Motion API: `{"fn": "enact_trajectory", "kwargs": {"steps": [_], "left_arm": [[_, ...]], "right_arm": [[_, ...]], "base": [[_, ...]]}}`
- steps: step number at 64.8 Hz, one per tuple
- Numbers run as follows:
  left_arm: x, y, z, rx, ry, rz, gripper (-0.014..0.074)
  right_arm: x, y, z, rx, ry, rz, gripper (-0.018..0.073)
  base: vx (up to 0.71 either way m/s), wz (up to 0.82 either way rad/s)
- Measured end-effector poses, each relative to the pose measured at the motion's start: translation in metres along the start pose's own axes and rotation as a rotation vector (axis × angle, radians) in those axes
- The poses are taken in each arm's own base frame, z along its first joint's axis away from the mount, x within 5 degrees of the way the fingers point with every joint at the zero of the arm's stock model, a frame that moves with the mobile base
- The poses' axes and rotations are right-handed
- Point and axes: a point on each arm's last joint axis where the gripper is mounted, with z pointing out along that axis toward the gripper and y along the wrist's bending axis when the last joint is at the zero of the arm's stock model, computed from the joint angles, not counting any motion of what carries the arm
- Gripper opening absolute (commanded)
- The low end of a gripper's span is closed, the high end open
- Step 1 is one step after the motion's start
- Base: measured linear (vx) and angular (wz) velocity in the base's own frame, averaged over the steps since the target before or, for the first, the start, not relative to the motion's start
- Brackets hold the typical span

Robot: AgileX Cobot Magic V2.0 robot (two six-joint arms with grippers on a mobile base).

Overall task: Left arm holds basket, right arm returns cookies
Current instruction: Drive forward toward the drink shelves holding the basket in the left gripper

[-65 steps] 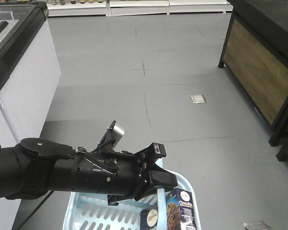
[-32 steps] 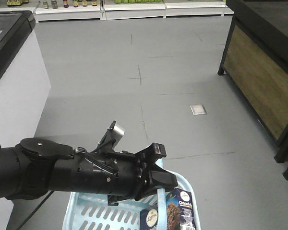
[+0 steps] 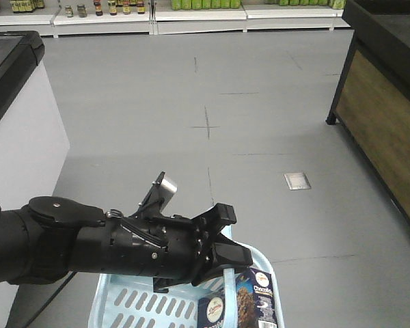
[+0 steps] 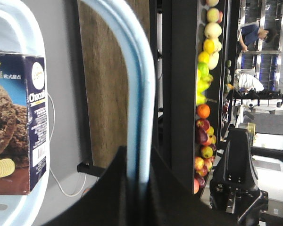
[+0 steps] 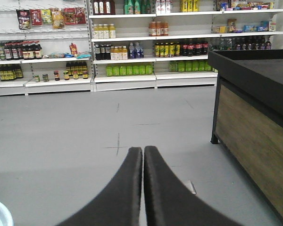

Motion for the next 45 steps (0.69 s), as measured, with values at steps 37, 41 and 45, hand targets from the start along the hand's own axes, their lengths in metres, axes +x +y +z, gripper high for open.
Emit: {"fn": "enact_trajectory", "kwargs": {"steps": [37,41,45], "left_arm": [[-0.0001,0.0,0.0,0.0,-0.001,0.0,-0.0006],[-0.0001,0.0,0.0,0.0,-0.001,0.0,-0.0006],[-0.0001,0.0,0.0,0.0,-0.001,0.0,-0.0006]], "right_arm": [[0.0,0.0,0.0,0.0,0.0,0.0,-0.0008],[0.0,0.0,0.0,0.0,0.0,0.0,-0.0008],[0.0,0.0,0.0,0.0,0.0,0.0,-0.0008]], "base": [[0.39,0.04],[0.4,-0.01],[0.41,-0.01]]}}
